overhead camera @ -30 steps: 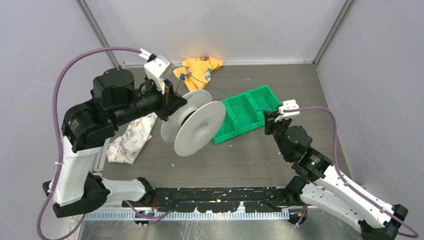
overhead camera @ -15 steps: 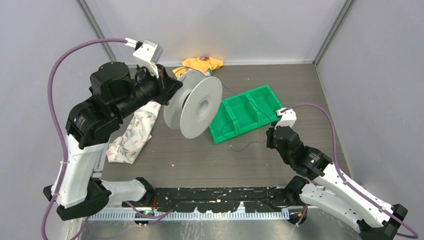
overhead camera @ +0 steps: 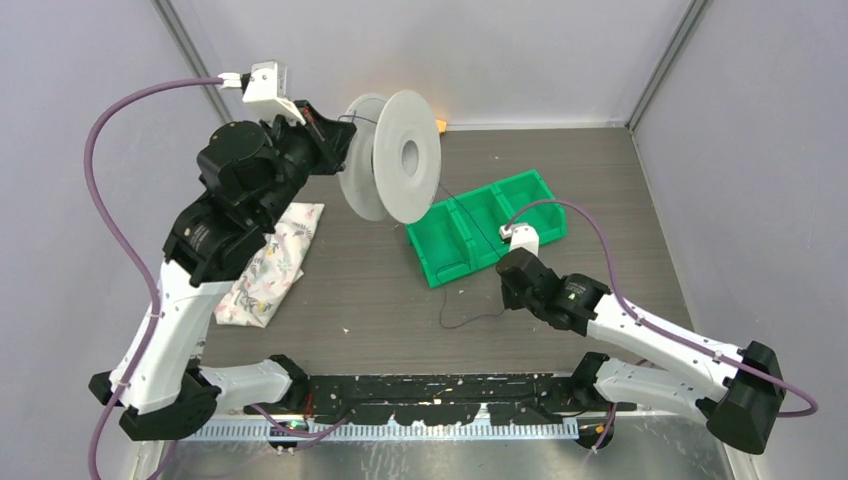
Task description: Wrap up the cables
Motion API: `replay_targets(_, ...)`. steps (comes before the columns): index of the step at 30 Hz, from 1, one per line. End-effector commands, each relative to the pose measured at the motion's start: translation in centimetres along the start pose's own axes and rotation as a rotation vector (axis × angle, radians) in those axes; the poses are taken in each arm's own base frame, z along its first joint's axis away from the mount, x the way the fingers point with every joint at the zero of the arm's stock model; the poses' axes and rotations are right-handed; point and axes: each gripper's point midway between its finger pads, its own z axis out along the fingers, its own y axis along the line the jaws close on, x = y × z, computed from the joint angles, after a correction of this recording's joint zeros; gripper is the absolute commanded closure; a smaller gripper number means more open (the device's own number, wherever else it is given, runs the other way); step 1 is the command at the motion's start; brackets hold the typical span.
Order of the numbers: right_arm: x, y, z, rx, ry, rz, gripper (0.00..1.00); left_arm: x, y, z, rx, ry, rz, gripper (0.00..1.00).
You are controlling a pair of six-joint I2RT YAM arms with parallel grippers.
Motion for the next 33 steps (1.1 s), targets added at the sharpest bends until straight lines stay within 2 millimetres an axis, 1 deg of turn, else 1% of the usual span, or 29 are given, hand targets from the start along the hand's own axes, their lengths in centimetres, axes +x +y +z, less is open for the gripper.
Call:
replay_targets(1,-3.0,2.9,-1.7,-0.083,-0.077,-0.010,1.00,-5.8,1.1,1.4,-0.095,-0.296,-0.166,1.00)
replay_targets(6,-4.6,5.2,-3.9,-0.120,-0.121,-0.100,1.00,-4.9,3.2,3.9,-0.208,-0.374,-0.185,1.00)
replay_targets(8,-5.6,6.2,-4.8,-0.131,-0.135,-0.146,1.00,-3.9,4.2,4.8,-0.256,-0.385,-0.187,1.00)
replay_targets(10,-6.8,6.8,-5.7,-0.128,-0.133,-0.212,1.00,-3.7,5.0,5.4,-0.286,-0.445,-0.213,1.00)
replay_targets(11,-7.3,7.1,-6.1,-0.132,-0.131,-0.251,1.00,-3.3,5.2,5.7,-0.298,-0.461,-0.198,1.00)
replay_targets(13,-8.8,8.2,-7.5,-0.166,-0.145,-0.327,1.00,-2.1,5.9,6.6,-0.379,-0.459,-0.146,1.00)
replay_targets(16,-11.0,10.2,-10.5,-0.297,-0.200,-0.418,1.00,-0.5,5.9,7.8,-0.457,-0.416,0.001,1.00)
replay_targets(19,-13.6,12.3,-14.7,-0.488,-0.331,-0.458,1.00,1.2,6.2,8.8,-0.494,-0.359,0.079,0.99)
replay_targets(22,-16.1,13.2,-18.5,-0.617,-0.497,-0.475,1.00,2.8,6.6,9.5,-0.507,-0.305,0.129,1.00)
replay_targets(24,-17.4,13.4,-20.2,-0.654,-0.580,-0.488,1.00,3.8,6.7,9.7,-0.501,-0.269,0.151,0.99)
replay_targets(25,-18.0,13.5,-20.8,-0.660,-0.610,-0.499,1.00,4.3,6.7,9.9,-0.495,-0.252,0.158,0.99)
replay_targets(27,-19.1,13.7,-21.1,-0.646,-0.658,-0.515,1.00,5.5,6.2,10.4,-0.455,-0.204,0.176,1.00)
replay_targets(29,-20.3,13.3,-20.5,-0.572,-0.699,-0.537,1.00,6.8,5.3,10.9,-0.389,-0.145,0.191,1.00)
replay_targets(30,-21.0,12.9,-20.1,-0.526,-0.719,-0.540,1.00,7.7,4.7,11.2,-0.347,-0.099,0.206,1.00)
replay_targets(33,-22.5,12.2,-19.5,-0.421,-0.769,-0.585,1.00,9.5,2.7,11.6,-0.234,-0.001,0.238,0.99)
